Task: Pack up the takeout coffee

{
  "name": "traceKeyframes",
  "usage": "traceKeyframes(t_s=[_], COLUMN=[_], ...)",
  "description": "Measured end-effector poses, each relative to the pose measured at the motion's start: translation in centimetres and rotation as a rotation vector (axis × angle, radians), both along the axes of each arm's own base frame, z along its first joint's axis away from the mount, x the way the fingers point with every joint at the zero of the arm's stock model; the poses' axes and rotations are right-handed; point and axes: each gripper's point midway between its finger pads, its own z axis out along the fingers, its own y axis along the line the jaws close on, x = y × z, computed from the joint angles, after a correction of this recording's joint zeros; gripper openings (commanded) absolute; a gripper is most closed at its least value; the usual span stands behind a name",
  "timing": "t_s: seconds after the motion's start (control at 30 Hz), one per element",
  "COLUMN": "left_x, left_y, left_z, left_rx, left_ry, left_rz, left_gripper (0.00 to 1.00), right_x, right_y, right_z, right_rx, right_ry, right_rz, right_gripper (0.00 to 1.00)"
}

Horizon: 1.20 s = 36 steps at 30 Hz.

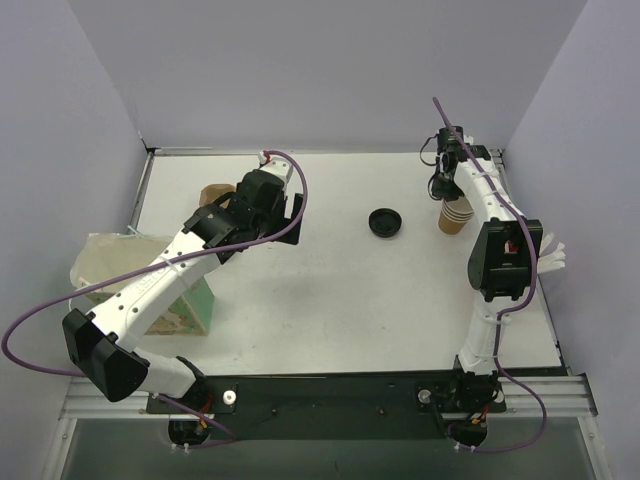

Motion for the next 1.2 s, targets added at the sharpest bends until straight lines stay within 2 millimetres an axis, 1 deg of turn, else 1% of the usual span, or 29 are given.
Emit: traceKeyframes(t_s=[0.33,0.5,0.63,0.93,1.03,1.2], left_x=[0.0,0.0,0.0,0.0,0.0,0.0], left_y=[0.0,0.0,0.0,0.1,0.1,0.1], left_z=[0.0,0.0,0.0,-0.3,-0.3,-0.3], left_rx=[0.001,0.001,0.001,0.004,0.004,0.004], left_ry=[0.001,0.001,0.001,0.005,0.005,0.005], left_rz=[0.001,0.001,0.0,0.0,0.0,0.0], left_gripper=[0.97,0.97,0.97,0.97,0.97,0.97], right_x=[0.0,0.0,0.0,0.0,0.0,-0.1], right_y=[0.0,0.0,-0.1,-0.6,-0.9,-1.1], right_z=[0.0,0.0,0.1,0.4,0.5,1.2], right_rx=[0.002,0.003,0.004,0.0,0.001,0.004], right_ry=[-0.003,-0.003,-0.004,-0.012,-0.016,-0.031], right_rz=[-0.007,-0.007,-0.01,-0.026,-0.033,-0.041], right_gripper=[0.15,0.18,0.17,0.16,0.13,0.13])
